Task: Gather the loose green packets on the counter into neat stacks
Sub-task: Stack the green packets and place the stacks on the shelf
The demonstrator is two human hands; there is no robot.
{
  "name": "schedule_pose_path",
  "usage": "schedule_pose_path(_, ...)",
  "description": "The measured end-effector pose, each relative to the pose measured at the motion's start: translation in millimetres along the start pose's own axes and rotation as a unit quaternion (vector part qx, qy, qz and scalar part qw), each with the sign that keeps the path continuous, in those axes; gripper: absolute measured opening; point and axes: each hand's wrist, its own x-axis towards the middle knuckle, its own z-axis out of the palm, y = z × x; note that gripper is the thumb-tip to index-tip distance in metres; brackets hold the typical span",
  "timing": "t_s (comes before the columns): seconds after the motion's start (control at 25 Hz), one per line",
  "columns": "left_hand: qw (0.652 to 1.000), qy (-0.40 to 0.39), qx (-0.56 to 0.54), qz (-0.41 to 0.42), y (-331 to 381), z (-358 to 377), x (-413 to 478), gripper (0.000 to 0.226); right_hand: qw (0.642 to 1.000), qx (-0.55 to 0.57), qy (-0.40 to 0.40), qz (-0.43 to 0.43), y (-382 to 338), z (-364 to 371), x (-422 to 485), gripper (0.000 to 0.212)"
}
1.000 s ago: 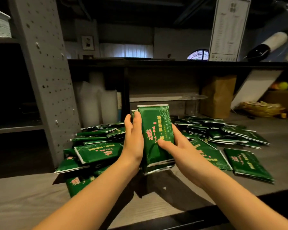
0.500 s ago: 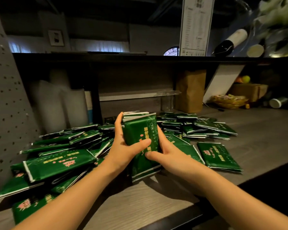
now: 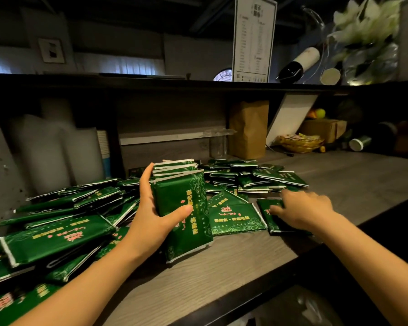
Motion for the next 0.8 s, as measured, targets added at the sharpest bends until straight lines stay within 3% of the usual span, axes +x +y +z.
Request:
schedule_pose_path(0.12,1.000,0.010,-0.001,-0.006,3.6,1.5,-2.6,0.098,0.999,0.028,-0.001,-0.035,5.3,12.1,7.0,0.059)
schedule_pose_path(0.36,1.000,0.021,0.011,-0.017,7.6,-2.0,-5.8,0.097,0.947,0.310,-0.040,-0.078,16.0,2.6,3.7,0.101)
schedule_pose_path(0.48,0.999,0.015,0.016,-0.027,9.0,-3.9,-3.4,0.092,0.928,0.357,0.065,-0.084,17.9,-5.4,-3.5,0.084)
schedule_pose_path(0.52,0.999,0.015,0.016,-0.030,9.2,-3.9,-2.8,0.091,0.905,0.400,0.117,-0.085,17.7,-8.9,-5.9,0.072)
schedule_pose_path(0.6,0.999,0.016,0.016,-0.034,10.7,-3.3,-2.4,0.091,0.821,0.534,0.168,-0.108,13.6,-14.4,-11.0,0.060)
schedule_pose_path(0.72,0.999,0.015,0.013,-0.042,10.7,-3.4,-2.2,0.093,0.684,0.697,0.100,-0.191,-8.4,-19.6,-24.9,0.051)
schedule_pose_path(0.8,0.999,0.016,0.002,-0.048,10.4,-3.9,-1.3,0.096,0.642,0.728,0.033,-0.237,-31.0,-18.9,-38.2,0.045)
